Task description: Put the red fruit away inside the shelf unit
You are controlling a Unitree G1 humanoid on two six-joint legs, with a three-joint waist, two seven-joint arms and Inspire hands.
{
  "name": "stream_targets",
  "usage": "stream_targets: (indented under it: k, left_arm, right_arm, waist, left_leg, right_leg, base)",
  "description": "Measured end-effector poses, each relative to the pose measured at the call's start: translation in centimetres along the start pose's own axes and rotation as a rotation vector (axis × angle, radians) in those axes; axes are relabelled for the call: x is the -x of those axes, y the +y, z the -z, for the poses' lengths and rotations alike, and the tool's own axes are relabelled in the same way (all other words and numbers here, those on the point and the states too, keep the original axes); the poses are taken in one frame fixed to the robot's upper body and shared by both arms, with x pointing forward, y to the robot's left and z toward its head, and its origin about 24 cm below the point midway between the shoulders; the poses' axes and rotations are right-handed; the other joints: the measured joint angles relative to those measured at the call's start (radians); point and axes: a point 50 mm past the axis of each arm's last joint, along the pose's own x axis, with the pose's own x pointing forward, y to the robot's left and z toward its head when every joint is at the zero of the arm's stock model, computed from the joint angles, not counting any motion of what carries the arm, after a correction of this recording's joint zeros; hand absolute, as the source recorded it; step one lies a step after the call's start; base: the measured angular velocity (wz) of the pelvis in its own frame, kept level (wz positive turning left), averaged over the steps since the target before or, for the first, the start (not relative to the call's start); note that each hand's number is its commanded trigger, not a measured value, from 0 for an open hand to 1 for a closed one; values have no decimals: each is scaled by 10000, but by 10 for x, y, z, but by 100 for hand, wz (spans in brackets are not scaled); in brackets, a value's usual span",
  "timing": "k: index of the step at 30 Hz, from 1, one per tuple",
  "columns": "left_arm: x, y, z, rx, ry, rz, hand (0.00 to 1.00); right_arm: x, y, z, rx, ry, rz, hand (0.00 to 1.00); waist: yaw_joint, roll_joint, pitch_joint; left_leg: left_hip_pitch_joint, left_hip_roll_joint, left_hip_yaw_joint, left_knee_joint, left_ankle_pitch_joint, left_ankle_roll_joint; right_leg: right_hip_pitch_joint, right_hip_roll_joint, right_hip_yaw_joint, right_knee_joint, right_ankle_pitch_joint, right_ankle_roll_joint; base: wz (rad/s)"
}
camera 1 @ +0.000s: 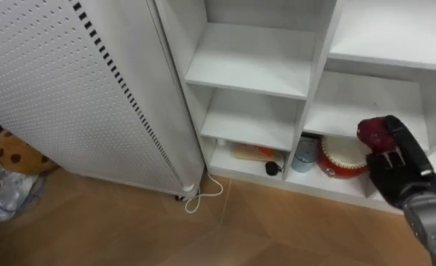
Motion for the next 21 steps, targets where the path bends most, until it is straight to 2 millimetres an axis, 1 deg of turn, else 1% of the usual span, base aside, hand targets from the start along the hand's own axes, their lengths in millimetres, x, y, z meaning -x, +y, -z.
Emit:
stream_targets:
  k: [2, 3, 4, 8, 13, 14, 15, 16, 19, 21]
  left_arm:
    - [0, 1, 3, -68, 52, 70, 0]
    - [1, 3, 7, -117, 143, 59, 0]
    - [2, 4, 11, -155, 213, 46, 0]
    - [4, 7, 18, -555, 293, 12, 0]
    - [5, 8, 22, -965, 305, 142, 0]
    - [5, 8, 23, -972, 316, 150, 0]
    - [5, 8, 24, -1030, 322, 165, 0]
    - [5, 8, 24, -1115, 303, 179, 0]
    - [6, 8, 24, -1150, 272, 189, 0]
    - [6, 8, 24, -1140, 263, 192, 0]
  right_arm:
    - [1, 5, -3, 21, -85, -113, 100]
    - [1, 9, -4, -11, -112, -199, 100]
    - [2, 14, -5, -73, -176, -270, 100]
    - [2, 23, -12, -339, -408, -228, 100]
    - [1, 40, -16, -430, -634, -434, 100]
    - [1, 42, -16, -439, -641, -440, 68]
    - [1, 44, -16, -459, -664, -414, 5]
    - [1, 44, -18, -475, -720, -357, 0]
    - [1, 45, -20, -475, -854, -156, 0]
    - [1, 46, -24, -426, -953, -16, 0]
  waist:
    - [-13, 1, -1]
    - [-59, -4, -3]
    - [-85, -3, -4]
    - [-109, -4, -8]
    - [-162, -3, -10]
    - [-178, -3, -11]
    - [-233, -1, -12]
    - [-270, 4, -16]
    - [-299, 11, -21]
    - [-321, 34, -40]
  left_leg:
    - [-34, -20, 15, 119, -68, 25]
    - [-49, -27, 76, 231, -135, 73]
    - [-68, -25, 134, 345, -182, 140]
    - [-111, -27, 154, 520, -261, 187]
    - [-115, -28, 197, 637, -318, 254]
    - [-114, -30, 205, 650, -324, 264]
    - [-113, -35, 257, 676, -333, 281]
    - [-113, -26, 325, 724, -348, 309]
    - [-115, -36, 365, 841, -378, 355]
    - [-115, -47, 386, 874, -389, 374]
  right_leg:
    - [-31, -43, 24, 127, -31, -28]
    - [-49, -155, -5, 276, -123, -45]
    - [-71, -207, 11, 416, -197, -47]
    - [-86, -293, 14, 603, -286, -18]
    - [-72, -356, 30, 724, -351, 23]
    - [-70, -368, 30, 742, -357, 27]
    - [-69, -444, 20, 800, -376, 22]
    - [-71, -486, 19, 881, -412, 27]
    - [-73, -536, 58, 1009, -494, 72]
    - [-73, -604, 49, 1056, -514, 74]
  base:
    - [4]
    - [6]
    - [7]
    - [8]
    - [2]
    - [3]
    - [8]
    - [8]
    - [2]
    - [0]
